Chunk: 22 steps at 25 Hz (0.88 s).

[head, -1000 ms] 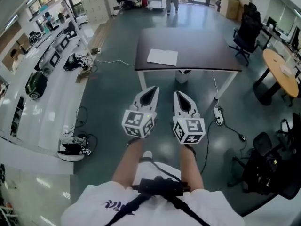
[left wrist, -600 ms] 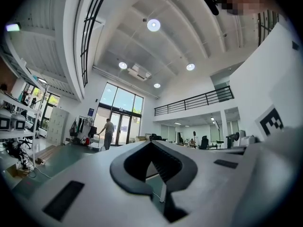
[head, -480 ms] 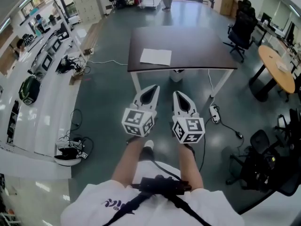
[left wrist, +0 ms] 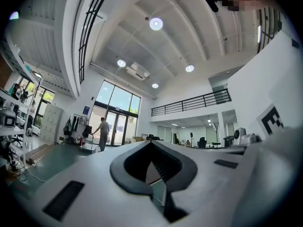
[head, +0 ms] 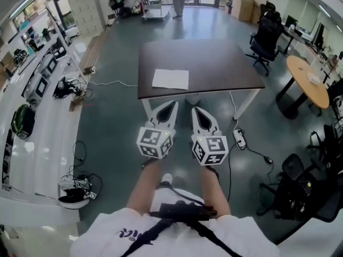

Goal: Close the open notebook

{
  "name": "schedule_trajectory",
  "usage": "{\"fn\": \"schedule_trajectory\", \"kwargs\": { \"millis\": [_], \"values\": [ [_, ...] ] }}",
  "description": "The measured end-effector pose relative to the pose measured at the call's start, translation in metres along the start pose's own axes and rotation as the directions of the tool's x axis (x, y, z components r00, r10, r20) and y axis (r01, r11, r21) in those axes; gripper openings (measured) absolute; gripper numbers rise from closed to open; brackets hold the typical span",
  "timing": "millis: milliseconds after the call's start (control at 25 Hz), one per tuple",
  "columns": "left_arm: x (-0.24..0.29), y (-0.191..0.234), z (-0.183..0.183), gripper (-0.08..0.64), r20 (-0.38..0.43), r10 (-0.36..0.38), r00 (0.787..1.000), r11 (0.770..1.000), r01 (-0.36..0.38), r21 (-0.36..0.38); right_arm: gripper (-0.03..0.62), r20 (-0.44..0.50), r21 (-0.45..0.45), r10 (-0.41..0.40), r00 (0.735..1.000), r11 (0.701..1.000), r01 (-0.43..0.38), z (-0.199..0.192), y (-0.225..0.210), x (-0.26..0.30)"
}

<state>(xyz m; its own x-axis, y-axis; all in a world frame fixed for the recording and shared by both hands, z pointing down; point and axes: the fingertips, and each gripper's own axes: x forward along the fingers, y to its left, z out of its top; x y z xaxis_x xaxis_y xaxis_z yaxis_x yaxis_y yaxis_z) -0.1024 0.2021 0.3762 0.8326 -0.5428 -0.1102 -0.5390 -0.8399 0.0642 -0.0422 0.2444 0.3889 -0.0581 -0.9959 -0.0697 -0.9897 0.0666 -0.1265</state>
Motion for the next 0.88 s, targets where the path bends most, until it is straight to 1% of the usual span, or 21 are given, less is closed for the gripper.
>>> {"fn": "schedule_trajectory", "kwargs": {
  "millis": [240,440,560,720,880],
  "values": [
    [0.039,0.061,0.007,0.008,0.015,-0.044,0.999,0.999,0.045,-0.014,0.005,-0.005,-0.021,-0.044,0.999,0.999,0.044,-0.004,0.002,0.068],
    [0.064,0.099,-0.006,0.008,0.003,-0.065,0.998,0.998,0.065,-0.028,0.005,-0.008,-0.035,-0.084,0.996,0.996,0.083,-0.009,-0.007,0.112],
    [0.075,0.114,-0.017,0.008,-0.006,-0.064,0.998,0.997,0.064,-0.043,0.005,-0.022,-0.04,-0.085,0.996,0.996,0.084,-0.019,-0.011,0.132],
    [0.087,0.134,-0.026,0.008,-0.032,-0.065,0.997,0.996,0.063,-0.056,0.005,-0.048,-0.015,-0.09,0.995,0.996,0.09,-0.03,-0.017,0.156],
    [0.097,0.164,-0.035,0.008,-0.046,-0.03,0.998,0.998,0.027,-0.061,0.005,-0.065,0.005,-0.052,0.997,0.999,0.052,-0.045,-0.014,0.191]
  ]
}}
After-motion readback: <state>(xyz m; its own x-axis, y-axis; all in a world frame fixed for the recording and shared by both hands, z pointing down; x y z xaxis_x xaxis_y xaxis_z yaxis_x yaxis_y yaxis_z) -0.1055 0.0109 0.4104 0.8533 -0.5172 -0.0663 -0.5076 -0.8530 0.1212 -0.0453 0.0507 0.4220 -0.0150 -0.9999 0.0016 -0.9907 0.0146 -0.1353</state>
